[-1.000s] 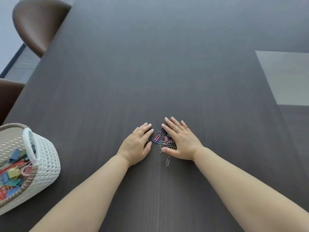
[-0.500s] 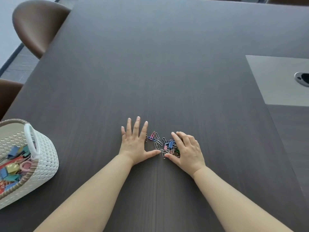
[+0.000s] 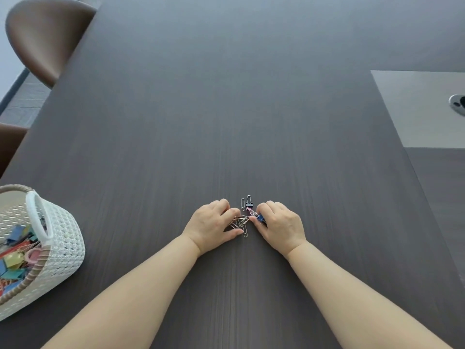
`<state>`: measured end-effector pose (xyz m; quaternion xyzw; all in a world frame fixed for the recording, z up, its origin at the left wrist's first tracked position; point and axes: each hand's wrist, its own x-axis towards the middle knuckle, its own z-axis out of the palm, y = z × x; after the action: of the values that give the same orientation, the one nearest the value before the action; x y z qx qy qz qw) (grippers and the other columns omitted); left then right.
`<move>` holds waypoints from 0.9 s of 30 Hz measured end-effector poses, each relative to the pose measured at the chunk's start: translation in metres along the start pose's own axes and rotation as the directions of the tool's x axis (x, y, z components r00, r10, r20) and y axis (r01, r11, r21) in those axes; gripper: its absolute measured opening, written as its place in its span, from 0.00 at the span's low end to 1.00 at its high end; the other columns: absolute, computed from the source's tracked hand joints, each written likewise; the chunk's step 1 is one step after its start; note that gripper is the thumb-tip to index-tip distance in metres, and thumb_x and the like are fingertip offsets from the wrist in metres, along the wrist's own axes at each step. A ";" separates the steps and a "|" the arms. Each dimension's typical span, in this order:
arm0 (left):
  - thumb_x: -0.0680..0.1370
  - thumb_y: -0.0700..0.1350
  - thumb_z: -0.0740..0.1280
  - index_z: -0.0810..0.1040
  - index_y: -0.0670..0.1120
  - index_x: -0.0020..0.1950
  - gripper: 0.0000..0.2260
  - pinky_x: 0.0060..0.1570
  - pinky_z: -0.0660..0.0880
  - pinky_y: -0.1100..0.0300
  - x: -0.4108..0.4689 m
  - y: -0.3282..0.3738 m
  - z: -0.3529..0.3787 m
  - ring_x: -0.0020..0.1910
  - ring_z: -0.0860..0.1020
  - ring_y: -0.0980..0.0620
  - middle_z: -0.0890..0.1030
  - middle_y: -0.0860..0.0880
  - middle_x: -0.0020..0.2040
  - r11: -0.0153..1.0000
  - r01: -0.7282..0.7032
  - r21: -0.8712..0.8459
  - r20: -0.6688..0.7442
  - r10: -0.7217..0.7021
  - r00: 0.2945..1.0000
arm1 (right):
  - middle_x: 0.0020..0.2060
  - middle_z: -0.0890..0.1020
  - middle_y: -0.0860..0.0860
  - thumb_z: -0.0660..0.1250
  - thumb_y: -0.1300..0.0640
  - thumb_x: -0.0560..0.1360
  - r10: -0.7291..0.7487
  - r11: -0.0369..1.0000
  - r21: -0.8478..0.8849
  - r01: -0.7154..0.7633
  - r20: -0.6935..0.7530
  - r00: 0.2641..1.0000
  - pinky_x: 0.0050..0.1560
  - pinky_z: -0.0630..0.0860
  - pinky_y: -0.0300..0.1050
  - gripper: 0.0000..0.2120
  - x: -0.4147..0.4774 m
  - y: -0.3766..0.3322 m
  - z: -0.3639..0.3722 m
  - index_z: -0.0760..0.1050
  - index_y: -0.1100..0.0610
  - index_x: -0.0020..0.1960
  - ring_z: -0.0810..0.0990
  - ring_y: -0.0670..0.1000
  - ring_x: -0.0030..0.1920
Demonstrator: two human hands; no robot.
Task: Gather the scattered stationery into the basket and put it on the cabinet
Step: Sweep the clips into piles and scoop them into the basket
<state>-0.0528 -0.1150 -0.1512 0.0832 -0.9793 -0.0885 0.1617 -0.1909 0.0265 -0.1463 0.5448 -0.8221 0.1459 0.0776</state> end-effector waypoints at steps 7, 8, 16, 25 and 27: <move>0.72 0.56 0.59 0.71 0.48 0.28 0.17 0.19 0.62 0.65 -0.004 0.011 -0.003 0.23 0.73 0.54 0.73 0.53 0.25 0.985 0.130 0.113 -0.043 -0.126 0.991 | 0.22 0.74 0.48 0.56 0.47 0.73 0.127 0.992 -0.010 -0.127 0.208 0.970 0.20 0.58 0.36 0.16 0.003 -0.009 -0.018 0.70 0.56 0.33 0.74 0.52 0.22; 0.72 0.56 0.59 0.71 0.48 0.27 0.17 0.18 0.61 0.66 -0.005 0.012 -0.005 0.22 0.72 0.54 0.72 0.53 0.24 0.982 0.152 0.108 -0.029 -0.150 0.988 | 0.24 0.76 0.49 0.57 0.48 0.74 0.135 0.990 0.008 -0.142 0.261 0.956 0.23 0.59 0.38 0.16 0.003 -0.010 -0.021 0.71 0.57 0.35 0.76 0.54 0.24; 0.73 0.54 0.57 0.64 0.47 0.33 0.13 0.18 0.58 0.68 -0.026 0.016 -0.067 0.20 0.66 0.51 0.70 0.54 0.22 0.951 0.304 -0.061 -0.114 -0.309 0.944 | 0.39 0.81 0.53 0.55 0.49 0.80 0.179 0.936 0.232 -0.265 0.333 0.926 0.35 0.62 0.45 0.13 0.022 -0.048 -0.077 0.70 0.58 0.50 0.69 0.55 0.36; 0.75 0.55 0.64 0.73 0.44 0.35 0.16 0.25 0.68 0.62 -0.114 -0.049 -0.225 0.25 0.73 0.48 0.75 0.48 0.27 0.882 0.471 -0.020 -0.328 -0.451 0.830 | 0.23 0.65 0.44 0.58 0.50 0.79 -0.050 0.880 0.474 -0.023 0.142 0.989 0.34 0.61 0.44 0.12 0.066 -0.188 -0.128 0.71 0.59 0.47 0.66 0.55 0.33; 0.74 0.49 0.69 0.75 0.42 0.35 0.12 0.27 0.68 0.61 -0.146 -0.066 -0.253 0.26 0.75 0.45 0.77 0.46 0.28 0.829 0.560 0.006 -0.340 -0.525 0.780 | 0.24 0.67 0.44 0.59 0.50 0.79 -0.111 0.854 0.519 0.038 0.109 0.988 0.34 0.63 0.44 0.11 0.074 -0.231 -0.131 0.71 0.58 0.47 0.66 0.55 0.33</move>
<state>0.1766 -0.1884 0.0269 0.3835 -0.8768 -0.0639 0.2831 -0.0123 -0.0791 0.0344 0.5859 -0.7346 0.3200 -0.1213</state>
